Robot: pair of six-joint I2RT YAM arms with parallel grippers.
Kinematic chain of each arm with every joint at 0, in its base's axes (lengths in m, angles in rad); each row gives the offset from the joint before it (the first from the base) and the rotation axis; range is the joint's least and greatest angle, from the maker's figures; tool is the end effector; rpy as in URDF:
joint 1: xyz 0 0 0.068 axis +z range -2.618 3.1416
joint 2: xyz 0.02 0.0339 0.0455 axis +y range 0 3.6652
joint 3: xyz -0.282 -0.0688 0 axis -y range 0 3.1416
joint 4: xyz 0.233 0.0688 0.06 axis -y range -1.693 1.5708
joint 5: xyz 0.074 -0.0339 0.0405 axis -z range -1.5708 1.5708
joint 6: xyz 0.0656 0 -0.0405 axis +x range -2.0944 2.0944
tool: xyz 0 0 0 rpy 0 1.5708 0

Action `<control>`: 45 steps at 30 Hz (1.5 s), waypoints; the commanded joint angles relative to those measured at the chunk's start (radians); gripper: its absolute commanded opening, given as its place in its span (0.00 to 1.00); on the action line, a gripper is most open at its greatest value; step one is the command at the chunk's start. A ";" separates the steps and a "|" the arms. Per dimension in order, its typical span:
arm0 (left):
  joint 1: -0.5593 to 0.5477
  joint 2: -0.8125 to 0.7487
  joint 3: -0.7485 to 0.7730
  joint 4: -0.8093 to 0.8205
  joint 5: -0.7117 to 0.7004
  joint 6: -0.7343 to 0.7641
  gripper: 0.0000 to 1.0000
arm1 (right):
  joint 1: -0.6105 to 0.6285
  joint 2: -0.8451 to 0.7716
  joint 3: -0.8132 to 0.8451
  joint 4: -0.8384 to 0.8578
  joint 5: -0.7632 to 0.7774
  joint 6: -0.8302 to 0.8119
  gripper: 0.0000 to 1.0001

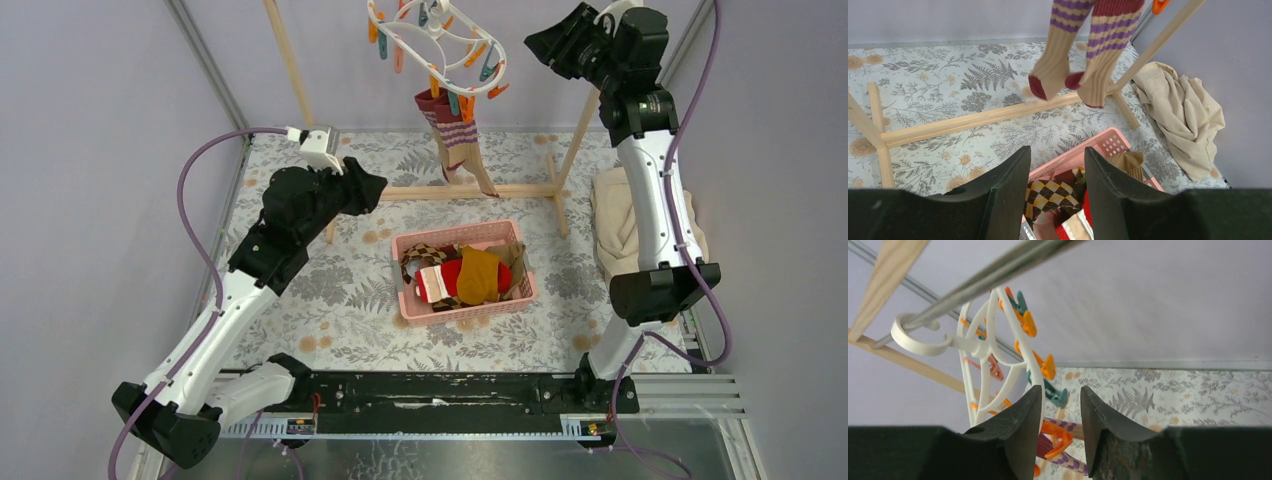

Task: Remove the socks clipped to the hanger
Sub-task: Adjust the hanger on the clothesline.

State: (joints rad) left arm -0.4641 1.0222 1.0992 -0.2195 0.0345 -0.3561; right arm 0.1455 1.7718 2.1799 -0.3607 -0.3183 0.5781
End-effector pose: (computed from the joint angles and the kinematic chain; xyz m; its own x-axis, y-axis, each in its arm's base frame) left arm 0.2125 -0.1089 0.4120 -0.2856 -0.2466 -0.9261 0.4036 0.8455 -0.3497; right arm 0.3953 0.0787 0.5438 -0.2050 0.4945 -0.8447 -0.4000 0.7453 0.5334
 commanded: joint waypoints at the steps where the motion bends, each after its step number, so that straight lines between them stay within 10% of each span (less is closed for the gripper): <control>1: 0.002 -0.018 0.032 -0.009 -0.023 0.028 0.51 | -0.054 -0.009 -0.019 0.170 -0.090 0.029 0.43; 8: 0.001 0.001 0.035 0.004 -0.027 0.031 0.52 | -0.089 0.009 0.026 0.163 -0.183 0.058 0.43; 27: 0.001 0.311 0.419 0.100 0.032 0.033 0.52 | -0.021 -0.456 -0.559 0.166 -0.300 0.106 0.54; 45: -0.021 0.575 0.625 0.206 0.128 -0.014 0.51 | 0.055 -0.471 -0.599 0.139 -0.237 0.118 0.55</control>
State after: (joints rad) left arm -0.4717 1.5726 1.6695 -0.0910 0.1406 -0.3752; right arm 0.1909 1.2980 1.5822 -0.2512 -0.5652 0.6865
